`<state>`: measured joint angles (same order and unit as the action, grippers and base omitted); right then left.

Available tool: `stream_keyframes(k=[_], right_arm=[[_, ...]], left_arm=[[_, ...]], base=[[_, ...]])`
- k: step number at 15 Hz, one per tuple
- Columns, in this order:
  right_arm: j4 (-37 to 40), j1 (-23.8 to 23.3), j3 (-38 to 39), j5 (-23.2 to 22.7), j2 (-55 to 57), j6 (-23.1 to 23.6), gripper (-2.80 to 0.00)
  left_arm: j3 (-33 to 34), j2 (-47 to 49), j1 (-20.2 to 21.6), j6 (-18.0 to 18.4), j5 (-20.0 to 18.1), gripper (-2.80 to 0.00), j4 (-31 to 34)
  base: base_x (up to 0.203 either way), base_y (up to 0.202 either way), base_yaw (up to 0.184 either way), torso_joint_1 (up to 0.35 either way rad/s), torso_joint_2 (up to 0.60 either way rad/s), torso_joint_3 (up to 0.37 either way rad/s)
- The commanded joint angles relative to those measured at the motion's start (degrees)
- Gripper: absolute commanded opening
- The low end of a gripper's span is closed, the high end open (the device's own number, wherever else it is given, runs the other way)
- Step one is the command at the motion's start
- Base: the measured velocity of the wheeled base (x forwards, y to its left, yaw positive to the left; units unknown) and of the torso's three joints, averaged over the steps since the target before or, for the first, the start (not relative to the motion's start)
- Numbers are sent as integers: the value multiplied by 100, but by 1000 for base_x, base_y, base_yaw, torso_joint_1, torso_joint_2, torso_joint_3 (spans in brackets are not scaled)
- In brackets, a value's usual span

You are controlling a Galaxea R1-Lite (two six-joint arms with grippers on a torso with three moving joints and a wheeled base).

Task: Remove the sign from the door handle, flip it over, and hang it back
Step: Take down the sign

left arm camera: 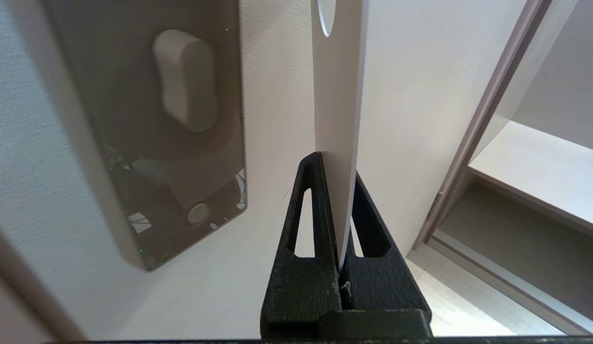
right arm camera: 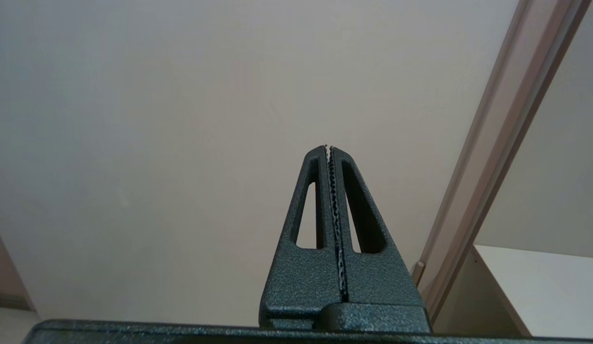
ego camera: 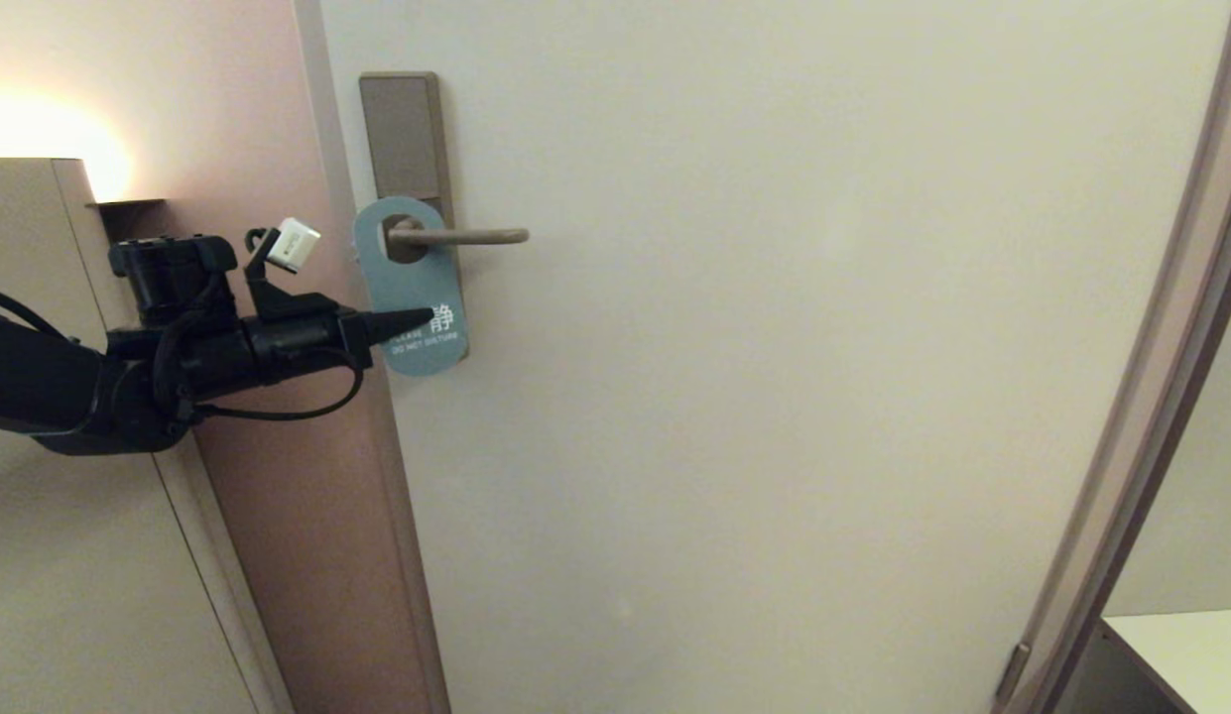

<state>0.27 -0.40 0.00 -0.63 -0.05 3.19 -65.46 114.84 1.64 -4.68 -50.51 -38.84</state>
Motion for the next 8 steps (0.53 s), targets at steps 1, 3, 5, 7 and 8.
stream_keyframes(k=[1,3,5,7,8], right_arm=[[0,5,0,2,5,6,-280],[0,4,0,-7,5,6,-280],[0,5,0,2,5,6,-280],[0,0,0,2,5,6,-280],[0,5,0,-6,5,6,-280]], left_arm=[[-10,13,-65,-6,15,-280,-24],[-16,13,-191,-6,30,-280,-27],[-19,13,-306,-6,32,-280,-27],[-33,21,-397,-6,46,-280,-27],[-42,30,-443,-6,67,-280,-27]], base=[[0,0,0,0,0,0],[0,0,0,0,0,0],[0,0,0,0,0,0],[0,0,0,0,0,0],[0,0,0,0,0,0]])
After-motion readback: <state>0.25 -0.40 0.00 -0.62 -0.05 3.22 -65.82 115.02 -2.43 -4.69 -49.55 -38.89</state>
